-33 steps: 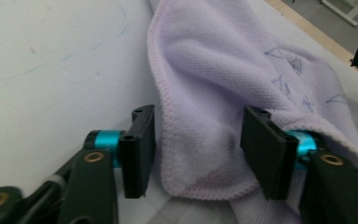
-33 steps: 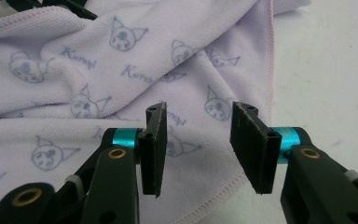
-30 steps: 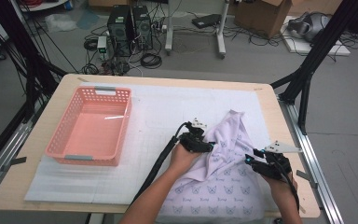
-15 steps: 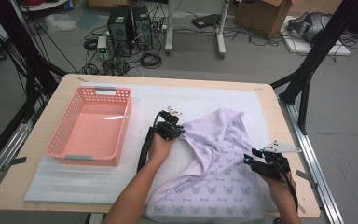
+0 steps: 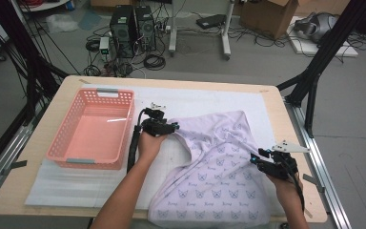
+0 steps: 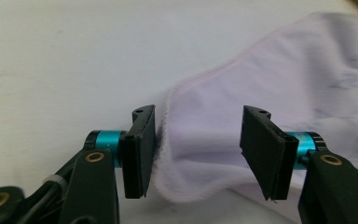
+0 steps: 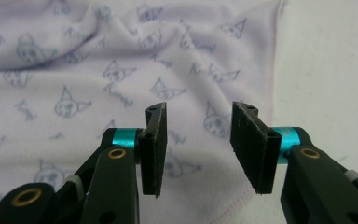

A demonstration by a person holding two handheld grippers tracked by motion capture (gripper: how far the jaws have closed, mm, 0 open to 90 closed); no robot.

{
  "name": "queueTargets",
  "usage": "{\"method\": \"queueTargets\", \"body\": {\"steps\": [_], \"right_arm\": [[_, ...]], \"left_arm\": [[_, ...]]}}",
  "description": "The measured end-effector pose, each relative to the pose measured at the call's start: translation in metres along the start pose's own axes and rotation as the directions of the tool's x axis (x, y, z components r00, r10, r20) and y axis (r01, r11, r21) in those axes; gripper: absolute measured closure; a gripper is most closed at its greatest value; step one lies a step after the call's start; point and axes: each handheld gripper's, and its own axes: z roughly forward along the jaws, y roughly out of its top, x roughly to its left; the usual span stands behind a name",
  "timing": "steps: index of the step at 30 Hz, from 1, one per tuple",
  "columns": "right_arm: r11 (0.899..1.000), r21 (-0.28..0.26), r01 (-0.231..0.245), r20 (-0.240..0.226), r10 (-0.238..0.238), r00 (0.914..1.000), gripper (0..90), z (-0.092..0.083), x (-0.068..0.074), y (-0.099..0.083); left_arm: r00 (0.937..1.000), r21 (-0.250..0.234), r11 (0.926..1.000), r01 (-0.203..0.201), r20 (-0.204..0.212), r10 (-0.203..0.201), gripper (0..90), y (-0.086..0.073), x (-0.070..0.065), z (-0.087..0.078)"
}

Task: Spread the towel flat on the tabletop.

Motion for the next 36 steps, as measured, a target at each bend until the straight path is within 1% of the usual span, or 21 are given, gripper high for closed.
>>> {"method": "queueTargets", "body": {"steps": [3,5,9,11,12,13,15,17,20,22,23,24,25,27,28,30,31,32,34,35,36], "right_arm": [[1.0,-0.01,-0.007,-0.001,0.007,1.0,55.4,0.0,-0.001,0.003],[1.0,-0.012,-0.008,-0.004,0.008,1.0,55.4,0.001,-0.001,0.003],[1.0,-0.01,-0.007,-0.002,0.007,1.0,55.5,0.001,0.0,0.002],[1.0,-0.012,-0.01,-0.002,0.01,0.9999,55.4,-0.001,0.0,0.002],[1.0,-0.014,-0.006,-0.002,0.006,1.0,55.5,-0.001,0.0,0.002],[1.0,-0.014,-0.009,-0.001,0.009,1.0,55.4,-0.002,0.0,0.001],[1.0,-0.013,-0.011,-0.002,0.011,0.9999,55.5,-0.003,0.0,0.001],[1.0,-0.014,-0.007,-0.003,0.007,1.0,55.4,-0.003,0.0,0.001],[1.0,-0.016,-0.003,-0.005,0.003,1.0,55.4,-0.003,0.001,0.001],[1.0,-0.015,-0.005,-0.007,0.005,1.0,55.5,-0.003,0.002,0.001],[1.0,-0.016,-0.002,-0.007,0.002,1.0,55.4,-0.003,0.001,0.001],[1.0,-0.014,-0.004,-0.007,0.004,1.0,55.4,-0.003,0.001,0.001],[1.0,-0.016,-0.002,-0.007,0.002,1.0,55.4,-0.003,0.001,0.001],[1.0,-0.014,-0.003,-0.008,0.003,1.0,55.4,-0.002,0.001,0.0],[1.0,-0.014,-0.002,-0.007,0.002,1.0,55.5,-0.002,0.001,0.001],[1.0,-0.014,-0.004,-0.008,0.004,1.0,55.5,-0.002,0.001,0.0],[1.0,-0.013,-0.007,-0.009,0.007,0.9999,55.4,-0.002,0.001,0.0],[1.0,-0.014,-0.004,-0.008,0.004,1.0,55.5,-0.002,0.002,0.0],[1.0,-0.009,-0.001,-0.01,0.001,1.0,55.4,-0.002,0.002,0.0],[1.0,-0.007,-0.001,-0.009,0.001,1.0,55.3,-0.002,0.002,0.0],[1.0,-0.008,-0.003,-0.009,0.003,1.0,55.1,-0.001,0.002,0.0]], "left_arm": [[0.9955,-0.023,0.9997,-0.005,0.095,0.007,45.1,-0.001,-0.011,-0.008],[0.9905,-0.023,0.9993,-0.031,0.133,0.034,44.9,-0.003,-0.02,-0.012],[0.9801,-0.016,0.9979,-0.063,0.187,0.065,43.0,-0.009,-0.036,-0.017],[0.9759,-0.011,0.9961,-0.087,0.2,0.087,42.2,-0.014,-0.045,-0.018],[0.9747,0.005,0.9935,-0.114,0.194,0.111,41.3,-0.016,-0.049,-0.017],[0.9719,0.029,0.9868,-0.159,0.18,0.152,39.7,-0.018,-0.054,-0.016],[0.9667,0.065,0.9754,-0.211,0.162,0.198,38.6,-0.022,-0.062,-0.013],[0.9642,0.091,0.9698,-0.226,0.162,0.21,38.6,-0.025,-0.067,-0.009],[0.9646,0.116,0.9636,-0.241,0.138,0.225,39.2,-0.029,-0.069,-0.002],[0.9671,0.136,0.9606,-0.243,0.111,0.229,40.4,-0.031,-0.069,0.003],[0.966,0.143,0.9576,-0.25,0.105,0.236,40.9,-0.033,-0.068,0.006],[0.9611,0.136,0.9528,-0.272,0.089,0.261,43.3,-0.035,-0.069,0.007],[0.9529,0.117,0.9459,-0.303,0.059,0.298,48.7,-0.038,-0.071,0.006],[0.9374,0.091,0.9329,-0.348,0.035,0.347,59.1,-0.042,-0.072,0.005],[0.9316,0.089,0.9274,-0.363,0.032,0.362,68.1,-0.042,-0.07,0.004],[0.9365,0.093,0.9322,-0.35,0.007,0.351,83.0,-0.039,-0.063,0.002],[0.9433,0.094,0.9393,-0.33,-0.003,0.332,85.3,-0.038,-0.058,0.002],[0.9546,0.089,0.9512,-0.296,-0.012,0.298,85.6,-0.037,-0.052,0.001],[0.957,0.08,0.9572,-0.278,-0.062,0.283,86.0,-0.035,-0.042,-0.002],[0.9637,0.071,0.9659,-0.249,-0.081,0.254,86.2,-0.033,-0.036,-0.004],[0.9668,0.064,0.972,-0.226,-0.108,0.232,86.2,-0.032,-0.029,-0.006]]}}
